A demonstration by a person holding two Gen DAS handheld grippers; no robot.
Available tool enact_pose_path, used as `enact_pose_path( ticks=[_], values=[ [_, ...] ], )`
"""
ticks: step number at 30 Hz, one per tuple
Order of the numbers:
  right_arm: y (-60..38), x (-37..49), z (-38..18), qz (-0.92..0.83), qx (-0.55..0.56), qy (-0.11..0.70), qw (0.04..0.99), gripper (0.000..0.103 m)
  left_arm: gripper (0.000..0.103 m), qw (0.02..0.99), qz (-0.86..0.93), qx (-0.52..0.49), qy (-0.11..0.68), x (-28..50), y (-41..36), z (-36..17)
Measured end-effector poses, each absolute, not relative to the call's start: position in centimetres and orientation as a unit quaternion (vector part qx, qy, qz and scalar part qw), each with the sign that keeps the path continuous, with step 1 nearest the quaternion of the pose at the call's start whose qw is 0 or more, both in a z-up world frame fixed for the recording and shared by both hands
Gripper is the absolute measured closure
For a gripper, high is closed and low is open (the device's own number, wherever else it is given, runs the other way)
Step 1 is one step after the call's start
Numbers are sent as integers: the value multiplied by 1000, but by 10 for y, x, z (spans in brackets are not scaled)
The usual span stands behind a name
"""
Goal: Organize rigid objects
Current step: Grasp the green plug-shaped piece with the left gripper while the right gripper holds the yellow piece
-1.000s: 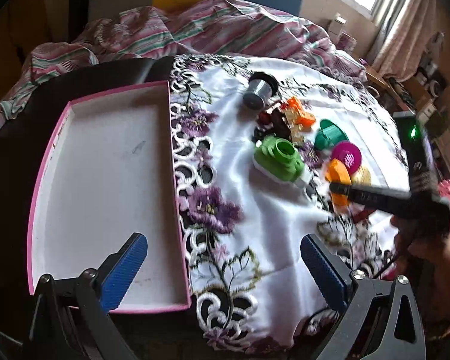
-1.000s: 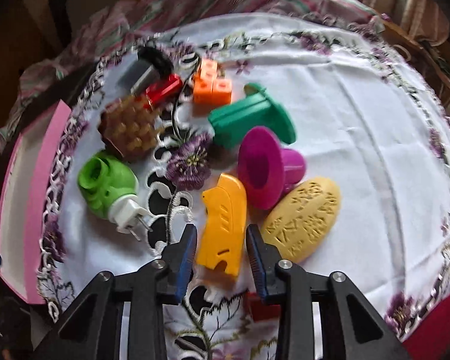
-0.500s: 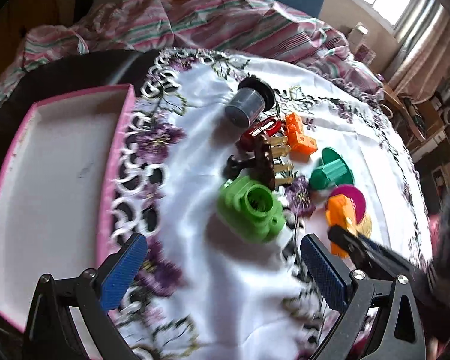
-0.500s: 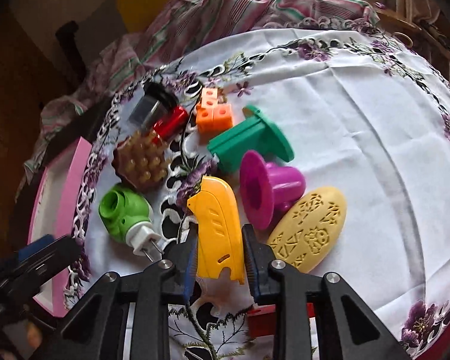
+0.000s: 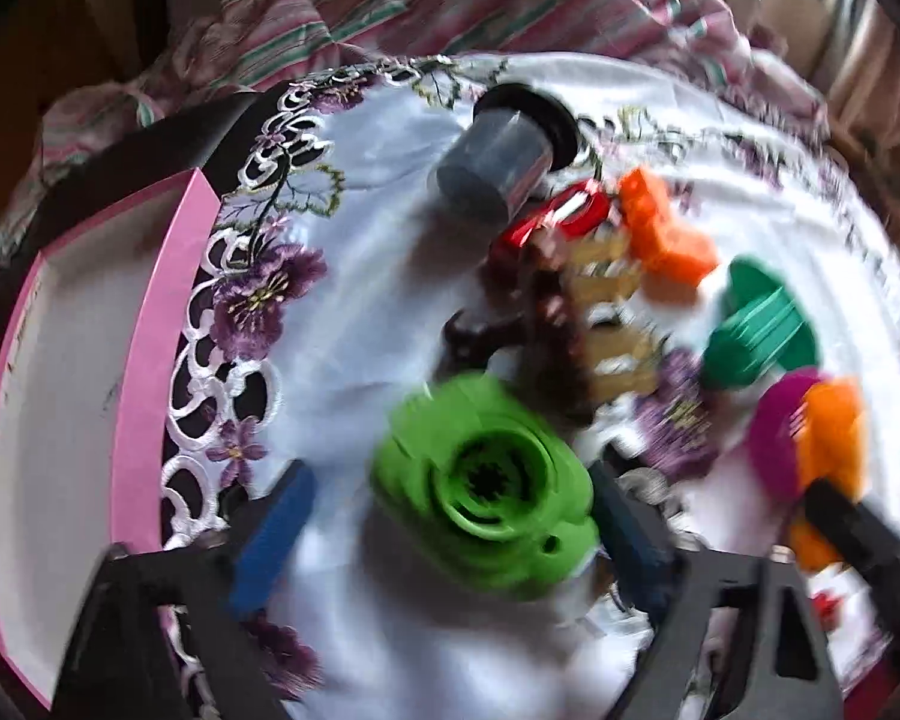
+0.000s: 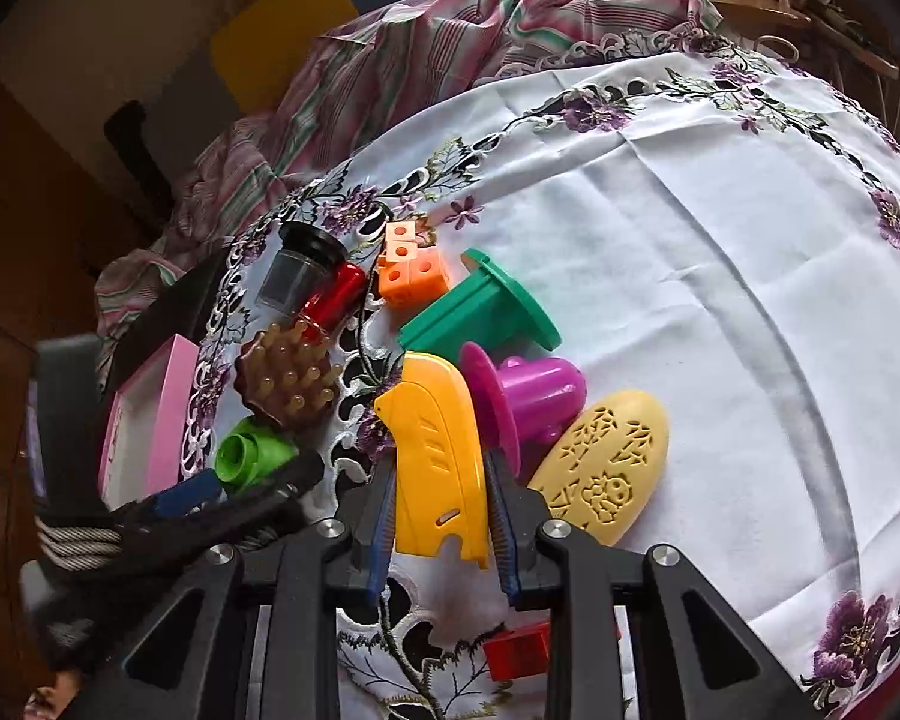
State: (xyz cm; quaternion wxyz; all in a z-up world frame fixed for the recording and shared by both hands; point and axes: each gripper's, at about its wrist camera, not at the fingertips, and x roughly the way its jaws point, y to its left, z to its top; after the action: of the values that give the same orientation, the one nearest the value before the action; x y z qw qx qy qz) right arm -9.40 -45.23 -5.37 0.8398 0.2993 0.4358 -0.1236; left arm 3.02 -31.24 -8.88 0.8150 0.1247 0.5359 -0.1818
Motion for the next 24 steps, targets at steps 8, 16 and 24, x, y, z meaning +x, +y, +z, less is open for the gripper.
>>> enact_pose_path(
  ticks=[8,16,24],
  values=[
    [-446,-91,-54,-107,293,440,842,76,49,830,-227,144,489,21,-290,-87],
    [-443,-90,-56,-76,315,435,840,76,50,837,-241,117,477,14,-270,-78],
    [-431,-84,-57,-64,295,444,844,76,50,840,-266,102,463,6,-252,-65]
  ],
)
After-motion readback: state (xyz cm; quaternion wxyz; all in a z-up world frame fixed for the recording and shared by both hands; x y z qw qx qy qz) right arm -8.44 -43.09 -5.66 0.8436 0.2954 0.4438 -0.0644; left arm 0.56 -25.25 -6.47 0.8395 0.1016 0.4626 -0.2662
